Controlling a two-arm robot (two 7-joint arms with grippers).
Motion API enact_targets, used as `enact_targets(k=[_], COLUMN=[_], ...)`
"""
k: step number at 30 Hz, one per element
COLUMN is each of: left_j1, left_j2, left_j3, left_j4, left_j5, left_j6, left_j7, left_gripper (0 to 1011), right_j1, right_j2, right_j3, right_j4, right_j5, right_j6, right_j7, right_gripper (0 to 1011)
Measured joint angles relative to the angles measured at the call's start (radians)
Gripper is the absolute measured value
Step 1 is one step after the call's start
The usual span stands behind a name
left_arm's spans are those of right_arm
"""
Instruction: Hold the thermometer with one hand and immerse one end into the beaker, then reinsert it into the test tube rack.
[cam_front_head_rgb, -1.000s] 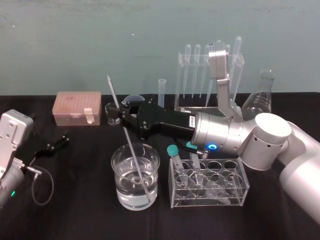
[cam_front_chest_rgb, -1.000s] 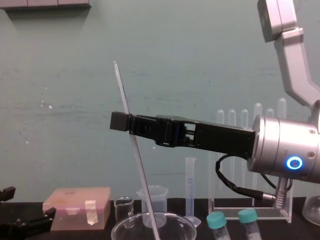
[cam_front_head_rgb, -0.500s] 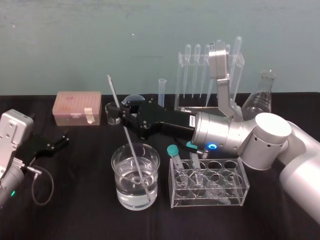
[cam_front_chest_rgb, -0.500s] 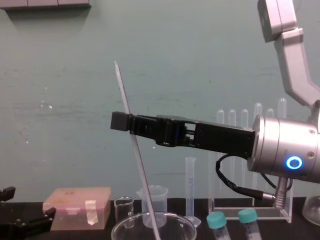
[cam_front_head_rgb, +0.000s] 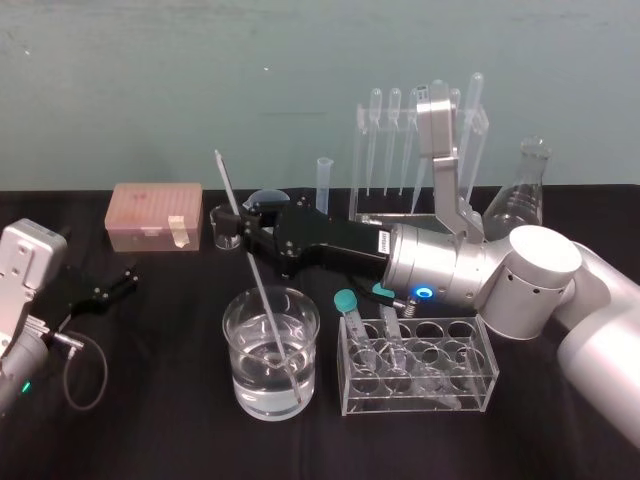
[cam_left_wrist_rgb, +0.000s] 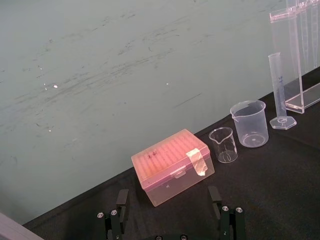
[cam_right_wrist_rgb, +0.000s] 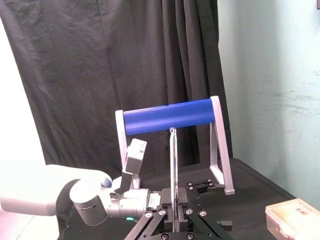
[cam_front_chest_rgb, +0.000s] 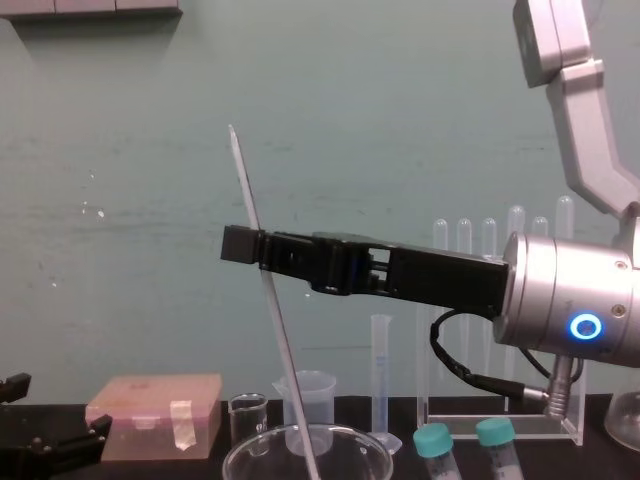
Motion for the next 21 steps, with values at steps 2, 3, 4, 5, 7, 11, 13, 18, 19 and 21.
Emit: enact_targets(k=[2, 3, 4, 5, 7, 11, 13, 18, 19, 21], left_j1=[0.0, 0.0, 0.0, 0.0, 0.0, 0.0, 0.0, 0.0, 0.0, 0.0], left_j2=[0.0, 0.0, 0.0, 0.0, 0.0, 0.0, 0.0, 0.0, 0.0, 0.0], left_j3=[0.0, 0.0, 0.0, 0.0, 0.0, 0.0, 0.0, 0.0, 0.0, 0.0], left_j4=[0.0, 0.0, 0.0, 0.0, 0.0, 0.0, 0.0, 0.0, 0.0, 0.0], left_j5=[0.0, 0.0, 0.0, 0.0, 0.0, 0.0, 0.0, 0.0, 0.0, 0.0], left_j6=[0.0, 0.0, 0.0, 0.0, 0.0, 0.0, 0.0, 0.0, 0.0, 0.0], left_j7=[0.0, 0.0, 0.0, 0.0, 0.0, 0.0, 0.0, 0.0, 0.0, 0.0], left_gripper=[1008, 1008, 1008, 1008, 1008, 1008, 1008, 1008, 1008, 1008], right_j1=[0.001, 0.001, 0.001, 0.002, 0.003, 0.004, 0.004, 0.005, 0.005, 0.005], right_j2=[-0.001, -0.002, -0.002, -0.003, -0.004, -0.005, -0.005, -0.006, -0.006, -0.006], right_j3=[0.0, 0.0, 0.0, 0.0, 0.0, 0.0, 0.0, 0.0, 0.0, 0.0], right_j4=[0.002, 0.003, 0.003, 0.004, 0.006, 0.009, 0.01, 0.011, 0.011, 0.011], right_j5=[0.0, 0.0, -0.001, -0.001, -0.001, -0.001, -0.001, -0.002, -0.002, -0.002], right_j6=[-0.001, -0.001, -0.001, -0.001, -0.002, -0.003, -0.003, -0.005, -0.005, -0.005], right_j7=[0.0, 0.0, 0.0, 0.0, 0.001, 0.002, 0.003, 0.005, 0.006, 0.006], right_gripper=[58, 58, 58, 58, 58, 58, 58, 58, 58, 58])
